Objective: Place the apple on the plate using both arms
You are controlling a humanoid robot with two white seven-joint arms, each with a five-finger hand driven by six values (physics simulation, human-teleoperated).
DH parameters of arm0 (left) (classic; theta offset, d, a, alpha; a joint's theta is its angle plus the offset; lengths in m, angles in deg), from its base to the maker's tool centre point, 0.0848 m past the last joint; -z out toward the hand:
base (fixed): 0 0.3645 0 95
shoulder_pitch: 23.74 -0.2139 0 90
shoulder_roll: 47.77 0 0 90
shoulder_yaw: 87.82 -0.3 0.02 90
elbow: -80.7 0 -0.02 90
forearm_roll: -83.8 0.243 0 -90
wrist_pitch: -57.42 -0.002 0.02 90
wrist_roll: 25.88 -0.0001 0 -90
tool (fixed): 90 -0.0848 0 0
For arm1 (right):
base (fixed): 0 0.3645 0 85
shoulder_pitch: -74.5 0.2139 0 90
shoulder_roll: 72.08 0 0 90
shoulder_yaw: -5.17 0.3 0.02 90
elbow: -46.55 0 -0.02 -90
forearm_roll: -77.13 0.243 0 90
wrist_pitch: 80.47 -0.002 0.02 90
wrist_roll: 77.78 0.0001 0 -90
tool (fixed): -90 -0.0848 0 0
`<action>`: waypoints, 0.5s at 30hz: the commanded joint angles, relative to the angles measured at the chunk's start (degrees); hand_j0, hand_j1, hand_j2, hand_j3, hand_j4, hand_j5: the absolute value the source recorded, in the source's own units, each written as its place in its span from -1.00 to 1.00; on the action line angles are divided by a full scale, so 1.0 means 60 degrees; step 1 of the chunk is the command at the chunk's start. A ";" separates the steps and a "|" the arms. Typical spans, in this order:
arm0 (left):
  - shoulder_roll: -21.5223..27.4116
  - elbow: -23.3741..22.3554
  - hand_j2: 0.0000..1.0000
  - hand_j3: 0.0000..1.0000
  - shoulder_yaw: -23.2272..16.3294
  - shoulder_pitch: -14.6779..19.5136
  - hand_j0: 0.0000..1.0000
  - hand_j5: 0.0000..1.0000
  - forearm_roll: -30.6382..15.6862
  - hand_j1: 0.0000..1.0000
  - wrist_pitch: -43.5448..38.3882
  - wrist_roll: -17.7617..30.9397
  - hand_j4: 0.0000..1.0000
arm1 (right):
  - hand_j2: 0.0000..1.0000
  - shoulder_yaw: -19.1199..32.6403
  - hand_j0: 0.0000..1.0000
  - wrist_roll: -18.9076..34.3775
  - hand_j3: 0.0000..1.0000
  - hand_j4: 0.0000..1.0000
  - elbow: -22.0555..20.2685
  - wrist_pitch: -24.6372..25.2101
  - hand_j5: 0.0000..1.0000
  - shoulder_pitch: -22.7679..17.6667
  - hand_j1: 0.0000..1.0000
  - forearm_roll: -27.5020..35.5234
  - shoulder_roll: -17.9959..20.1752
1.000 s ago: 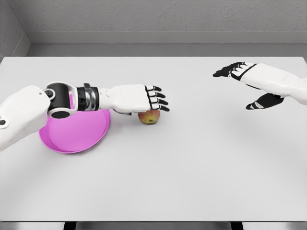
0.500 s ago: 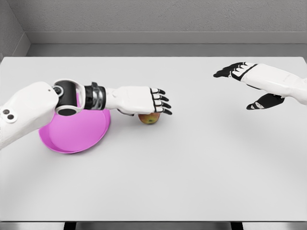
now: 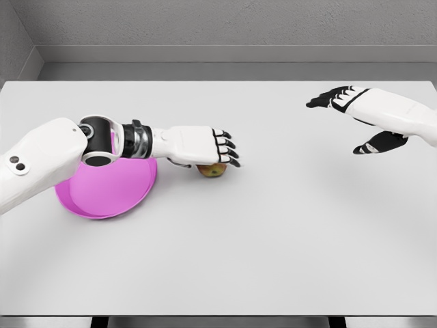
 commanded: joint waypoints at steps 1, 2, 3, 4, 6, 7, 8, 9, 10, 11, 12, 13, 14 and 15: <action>-0.0004 -0.0049 0.65 0.65 0.0004 0.0000 0.65 0.65 -0.0059 0.65 -0.0004 -0.0005 0.65 | 1.00 0.0004 1.00 -0.0005 1.00 1.00 -0.0002 0.0021 1.00 0.0000 1.00 0.0051 0.0005; -0.0004 -0.0064 0.63 0.63 -0.0040 0.0000 0.63 0.63 -0.0059 0.63 -0.0004 -0.0005 0.63 | 1.00 0.0004 1.00 -0.0005 1.00 1.00 -0.0002 0.0006 1.00 0.0000 1.00 0.0051 0.0005; -0.0018 -0.0093 0.59 0.59 -0.0143 0.0088 0.59 0.59 -0.0045 0.59 -0.0004 -0.0005 0.59 | 1.00 -0.0011 1.00 -0.0005 1.00 1.00 -0.0002 0.0006 1.00 0.0000 1.00 0.0036 0.0005; -0.0018 -0.0122 0.52 0.52 -0.0201 0.0102 0.52 0.52 -0.0045 0.52 -0.0004 -0.0005 0.52 | 1.00 -0.0011 1.00 -0.0005 1.00 1.00 -0.0002 0.0021 1.00 0.0000 1.00 0.0036 0.0005; -0.0106 -0.0137 0.52 0.52 -0.0216 0.0103 0.52 0.52 -0.0015 0.52 -0.0004 -0.0005 0.52 | 1.00 -0.0011 1.00 -0.0005 1.00 1.00 -0.0002 0.0021 1.00 0.0000 1.00 0.0036 0.0005; -0.0150 -0.0225 0.52 0.52 -0.0260 0.0103 0.52 0.52 0.0014 0.52 -0.0004 -0.0005 0.52 | 1.00 -0.0011 1.00 -0.0005 1.00 1.00 -0.0002 0.0021 1.00 0.0000 1.00 0.0036 0.0005; -0.0223 -0.0269 0.52 0.52 -0.0333 0.0103 0.52 0.52 0.0014 0.52 -0.0004 -0.0005 0.52 | 1.00 -0.0011 1.00 -0.0005 1.00 1.00 -0.0002 0.0021 1.00 0.0000 1.00 0.0036 -0.0009; -0.0267 -0.0328 0.52 0.52 -0.0333 0.0117 0.52 0.52 0.0028 0.52 -0.0004 -0.0005 0.52 | 1.00 -0.0011 1.00 -0.0005 1.00 1.00 -0.0002 0.0021 1.00 0.0000 1.00 0.0036 -0.0009; -0.0267 -0.0342 0.52 0.52 -0.0377 0.0117 0.52 0.52 0.0029 0.52 -0.0004 -0.0005 0.52 | 1.00 -0.0011 1.00 -0.0005 1.00 1.00 -0.0002 0.0021 1.00 0.0000 1.00 0.0051 0.0005; -0.0267 -0.0357 0.52 0.52 -0.0392 0.0132 0.52 0.52 0.0043 0.52 -0.0004 0.0010 0.52 | 1.00 -0.0011 1.00 -0.0005 1.00 1.00 -0.0002 0.0021 1.00 0.0000 1.00 0.0036 0.0005; -0.0267 -0.0386 0.52 0.52 -0.0392 0.0132 0.52 0.52 0.0029 0.52 -0.0004 0.0010 0.52 | 1.00 -0.0011 1.00 -0.0005 1.00 1.00 -0.0002 0.0021 1.00 -0.0015 1.00 0.0051 0.0005; -0.0267 -0.0401 0.51 0.51 -0.0406 0.0117 0.51 0.51 0.0043 0.51 -0.0004 0.0010 0.51 | 1.00 -0.0026 1.00 -0.0005 1.00 1.00 -0.0002 0.0021 1.00 -0.0015 1.00 0.0051 0.0005; -0.0267 -0.0386 0.40 0.40 -0.0406 0.0117 0.40 0.40 0.0072 0.40 -0.0004 0.0097 0.40 | 1.00 -0.0026 1.00 -0.0005 1.00 1.00 -0.0002 0.0021 1.00 -0.0015 1.00 0.0051 0.0005; -0.0267 -0.0386 0.29 0.29 -0.0406 0.0132 0.29 0.29 0.0087 0.29 -0.0004 0.0244 0.29 | 1.00 -0.0026 1.00 -0.0005 1.00 1.00 -0.0002 0.0021 1.00 -0.0015 1.00 0.0051 -0.0009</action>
